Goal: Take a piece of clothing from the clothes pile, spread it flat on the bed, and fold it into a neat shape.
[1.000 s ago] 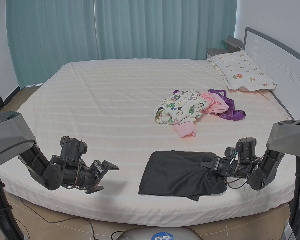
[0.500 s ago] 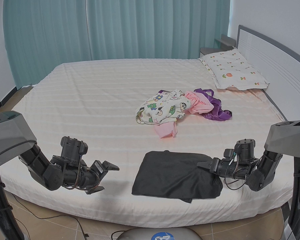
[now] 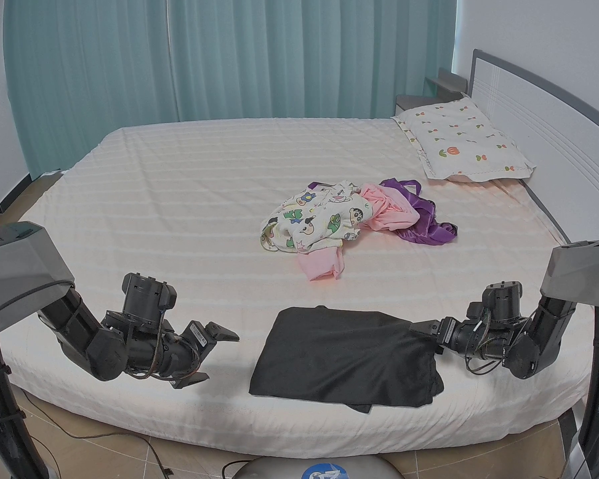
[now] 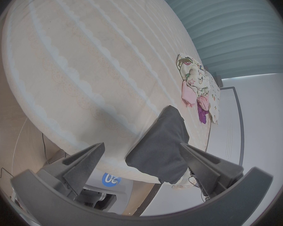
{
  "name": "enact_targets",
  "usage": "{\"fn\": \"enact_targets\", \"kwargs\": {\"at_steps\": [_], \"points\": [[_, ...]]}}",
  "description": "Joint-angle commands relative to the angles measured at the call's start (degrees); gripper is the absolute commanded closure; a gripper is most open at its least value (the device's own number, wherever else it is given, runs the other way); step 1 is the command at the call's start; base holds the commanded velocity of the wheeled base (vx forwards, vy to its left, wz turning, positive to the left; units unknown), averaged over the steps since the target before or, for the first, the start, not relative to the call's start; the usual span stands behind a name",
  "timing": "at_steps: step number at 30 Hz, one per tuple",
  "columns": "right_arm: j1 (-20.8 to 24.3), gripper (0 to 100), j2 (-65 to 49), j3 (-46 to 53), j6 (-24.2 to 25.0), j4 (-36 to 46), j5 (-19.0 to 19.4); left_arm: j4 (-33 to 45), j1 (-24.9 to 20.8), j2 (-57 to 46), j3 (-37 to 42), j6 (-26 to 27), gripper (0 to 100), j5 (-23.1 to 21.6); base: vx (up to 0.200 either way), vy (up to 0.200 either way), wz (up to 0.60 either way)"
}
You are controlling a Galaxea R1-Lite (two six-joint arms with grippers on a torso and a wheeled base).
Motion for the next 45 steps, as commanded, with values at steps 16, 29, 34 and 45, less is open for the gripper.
{"fn": "enact_targets", "kwargs": {"at_steps": [16,29,34,45], "points": [[1.06,100,2.74,-8.37,8.03,6.99,-0.23,-0.01,-0.06,0.31,-0.04,0.07,0,1.18,0.000,0.000,0.00],[-0.88,100,2.21,-9.25,8.55,7.16,-4.01,-1.24,-0.59,0.84,0.05,-0.11,0,1.88,0.000,0.000,0.00],[-0.88,100,2.39,-9.16,8.38,7.16,-5.68,-1.24,-0.59,0.84,0.05,-0.11,0,1.88,0.000,0.000,0.00],[-0.96,0,-5.52,-0.99,5.04,5.76,-5.50,-1.24,-0.50,0.84,-0.04,-0.28,0,1.88,0.000,0.000,0.00]]}}
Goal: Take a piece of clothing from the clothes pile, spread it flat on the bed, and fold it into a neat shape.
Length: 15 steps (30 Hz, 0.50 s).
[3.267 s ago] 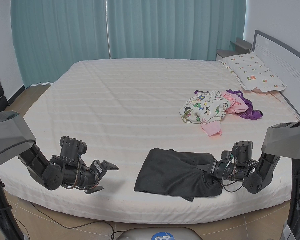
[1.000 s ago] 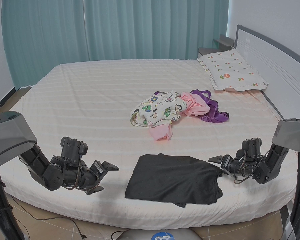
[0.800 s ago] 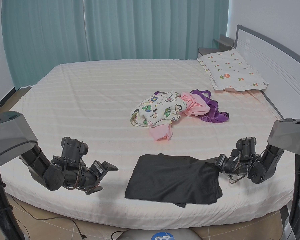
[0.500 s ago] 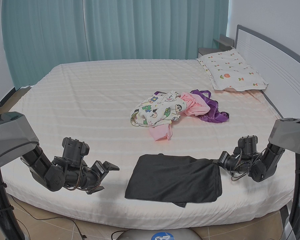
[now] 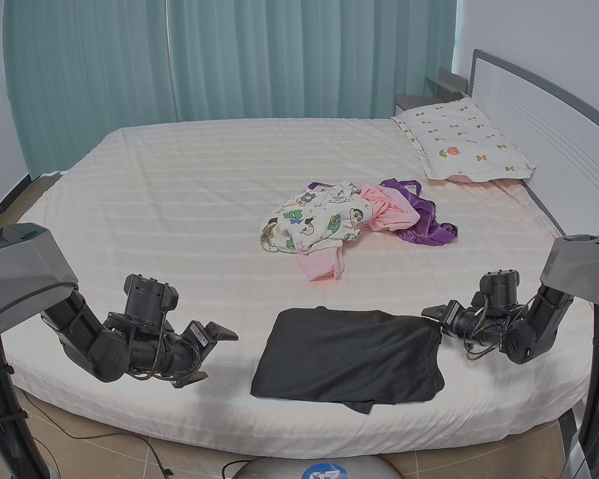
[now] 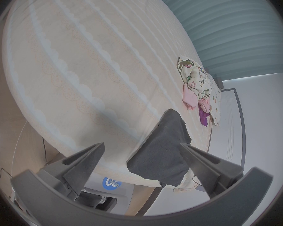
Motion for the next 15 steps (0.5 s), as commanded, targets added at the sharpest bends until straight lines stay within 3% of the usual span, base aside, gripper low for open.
{"fn": "enact_targets", "kwargs": {"at_steps": [1,6,10,13,15], "points": [[-0.25,0,-5.48,5.33,-2.30,-0.11,0.19,-0.02,0.02,0.07,-0.08,-0.13,0,-0.01,0.000,0.000,0.00],[1.16,0,-7.41,17.81,-7.75,-2.48,0.63,-0.02,0.02,-0.02,0.00,-0.22,0,-0.01,0.000,0.000,0.00],[2.83,0,-6.80,26.52,-8.28,-11.45,1.33,-0.02,0.02,-0.10,0.09,-0.31,0,-0.01,0.000,0.000,0.00],[3.36,0,-5.65,28.62,-8.19,-15.05,1.95,-0.02,0.02,-0.19,0.18,-0.31,0,-0.01,0.000,0.000,0.00],[4.85,0,-1.79,30.65,-7.92,-21.82,2.65,-0.02,0.02,-0.19,0.18,-0.31,0,-0.01,0.000,0.000,0.00]]}}
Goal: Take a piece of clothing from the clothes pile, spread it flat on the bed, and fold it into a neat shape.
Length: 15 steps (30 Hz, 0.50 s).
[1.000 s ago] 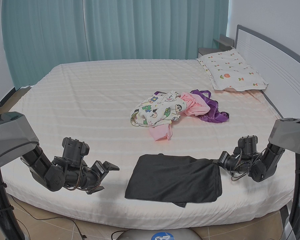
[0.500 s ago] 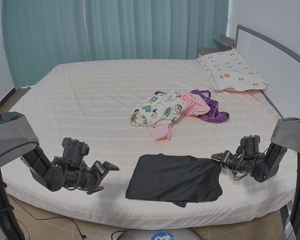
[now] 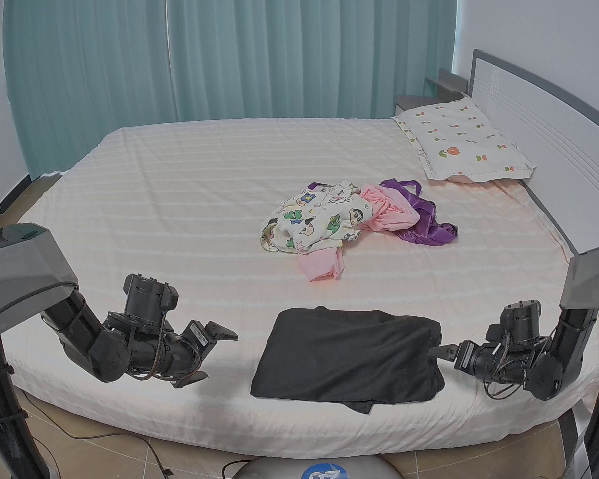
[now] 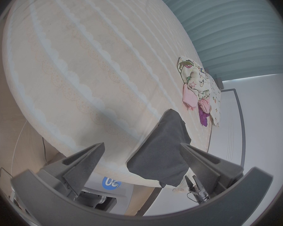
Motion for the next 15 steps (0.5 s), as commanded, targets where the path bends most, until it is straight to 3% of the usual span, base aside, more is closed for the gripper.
{"fn": "enact_targets", "kwargs": {"at_steps": [1,4,15], "points": [[2.76,0,4.03,6.47,-0.45,-7.36,1.09,-0.02,0.00,-0.17,0.15,-0.04,0,-0.01,0.000,0.000,0.00],[3.28,0,6.14,7.70,-0.45,-12.37,0.83,-0.02,0.00,-0.08,0.15,0.13,0,-0.01,0.000,0.000,0.00],[3.19,0,5.43,7.35,-0.10,-12.98,0.92,-0.02,0.00,0.01,0.15,0.22,0,-0.01,0.000,0.000,0.00]]}}
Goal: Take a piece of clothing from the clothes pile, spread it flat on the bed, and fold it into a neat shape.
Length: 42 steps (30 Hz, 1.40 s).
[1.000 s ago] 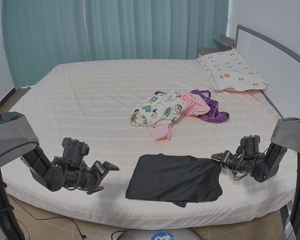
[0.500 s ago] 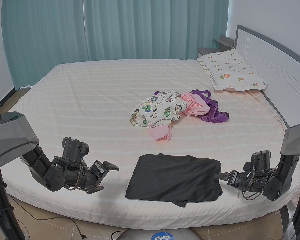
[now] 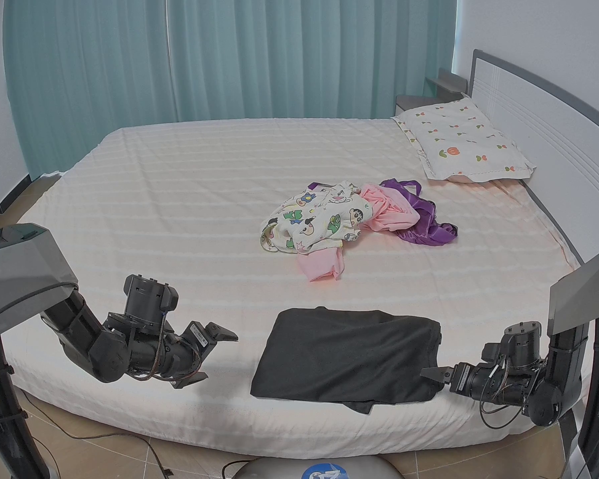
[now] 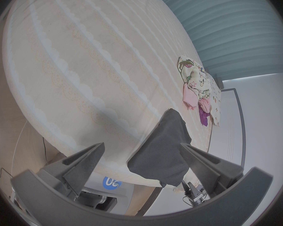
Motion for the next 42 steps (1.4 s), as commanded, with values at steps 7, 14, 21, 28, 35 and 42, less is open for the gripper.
{"fn": "enact_targets", "kwargs": {"at_steps": [7,14,21,28,35,42], "points": [[1.36,0,0.62,-0.20,0.16,0.01,0.01,-0.02,-0.07,0.01,-0.08,-0.02,0,0.00,0.000,0.000,0.00],[2.15,100,3.96,-1.96,0.16,0.01,-0.07,-0.02,0.02,0.01,-0.17,-0.02,0,0.00,0.000,0.000,0.00],[1.98,100,2.73,1.56,-0.46,-0.07,-0.16,-0.02,0.02,0.01,-0.26,-0.29,0,0.00,0.000,0.000,0.00],[1.36,100,2.12,3.58,-0.81,-0.43,-0.25,-0.02,0.02,0.01,-0.26,-0.29,0,0.00,0.000,0.000,0.00],[0.66,100,2.47,4.72,-1.69,-0.69,-0.16,-0.02,0.02,-0.08,-0.26,-0.29,0,0.00,0.000,0.000,0.00],[0.66,0,2.47,5.16,-1.95,-0.69,-0.16,-0.02,0.02,-0.08,-0.26,-0.29,0,0.00,0.000,0.000,0.00]]}}
